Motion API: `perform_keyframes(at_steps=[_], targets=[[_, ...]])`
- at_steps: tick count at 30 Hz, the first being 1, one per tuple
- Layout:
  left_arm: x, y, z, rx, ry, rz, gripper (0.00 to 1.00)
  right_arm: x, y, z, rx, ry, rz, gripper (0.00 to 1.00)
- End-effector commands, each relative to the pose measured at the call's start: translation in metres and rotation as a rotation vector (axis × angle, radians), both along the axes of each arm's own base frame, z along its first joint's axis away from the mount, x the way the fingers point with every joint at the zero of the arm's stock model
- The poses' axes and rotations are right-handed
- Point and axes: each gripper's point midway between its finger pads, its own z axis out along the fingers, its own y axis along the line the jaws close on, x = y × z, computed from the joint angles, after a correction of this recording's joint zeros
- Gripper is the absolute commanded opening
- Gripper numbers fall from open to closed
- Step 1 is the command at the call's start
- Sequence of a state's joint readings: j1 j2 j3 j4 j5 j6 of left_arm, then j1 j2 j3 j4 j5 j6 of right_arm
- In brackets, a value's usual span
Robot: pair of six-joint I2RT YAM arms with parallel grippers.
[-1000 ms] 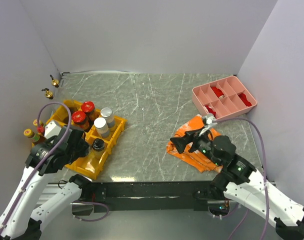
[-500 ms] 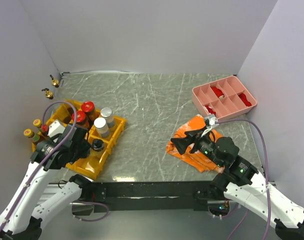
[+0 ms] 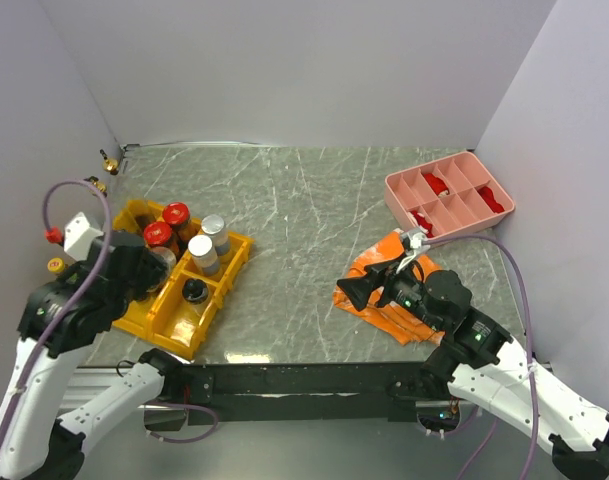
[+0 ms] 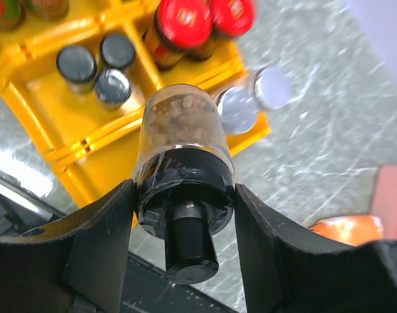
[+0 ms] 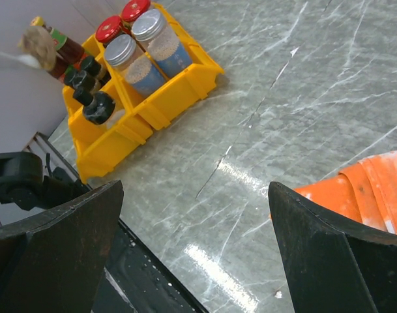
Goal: Organize the condiment bottles
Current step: Pick up the bottle from the storage box, then place the bottle at the center of the board.
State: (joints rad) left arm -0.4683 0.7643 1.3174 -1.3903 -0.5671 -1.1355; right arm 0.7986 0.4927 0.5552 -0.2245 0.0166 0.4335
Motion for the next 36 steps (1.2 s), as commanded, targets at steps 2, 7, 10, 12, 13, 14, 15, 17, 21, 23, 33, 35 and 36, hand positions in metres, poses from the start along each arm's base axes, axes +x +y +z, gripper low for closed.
perform_keyframes(at_steps=[2,7,10,12,13,14,15,17,21,23,33,35,36], targets=[[0.022,-0.002,0.047,0.091,-0.086,-0.077,0.01,0.001,0.001,0.027,0.058,-0.051,0.001,1.00],[0.054,-0.034,0.081,0.087,-0.106,-0.214,0.01,0.000,-0.002,0.032,0.060,-0.052,-0.006,1.00],[0.077,-0.079,0.091,0.008,-0.134,-0.390,0.01,0.001,-0.005,0.030,0.050,-0.041,-0.027,1.00],[0.083,-0.112,0.070,-0.048,-0.075,-0.521,0.01,0.003,-0.010,0.027,0.032,-0.031,-0.052,1.00],[0.091,-0.128,0.067,-0.069,-0.098,-0.575,0.01,0.004,-0.011,0.026,0.024,-0.026,-0.061,1.00],[0.091,-0.147,0.041,-0.067,-0.030,-0.635,0.01,0.006,-0.013,0.024,0.018,-0.022,-0.078,1.00],[0.091,-0.160,0.030,-0.067,-0.006,-0.674,0.01,0.006,-0.016,0.020,0.006,-0.012,-0.091,1.00],[0.087,-0.196,0.001,-0.038,0.068,-0.786,0.01,0.008,-0.020,0.017,0.006,-0.007,-0.119,1.00],[0.082,-0.230,-0.036,0.031,0.152,-0.872,0.01,0.009,-0.020,0.010,0.008,0.014,-0.126,1.00],[0.083,-0.241,-0.056,0.043,0.207,-0.904,0.01,0.010,-0.018,0.005,0.001,0.026,-0.125,1.00],[0.075,-0.239,-0.135,0.152,0.424,-0.981,0.13,0.016,-0.016,-0.004,-0.012,0.033,-0.141,1.00],[0.074,-0.241,-0.141,0.168,0.440,-0.990,0.20,0.016,-0.012,-0.005,-0.006,0.036,-0.126,1.00],[0.074,-0.243,-0.143,0.165,0.440,-0.994,0.25,0.016,-0.011,-0.006,-0.007,0.040,-0.124,1.00]])
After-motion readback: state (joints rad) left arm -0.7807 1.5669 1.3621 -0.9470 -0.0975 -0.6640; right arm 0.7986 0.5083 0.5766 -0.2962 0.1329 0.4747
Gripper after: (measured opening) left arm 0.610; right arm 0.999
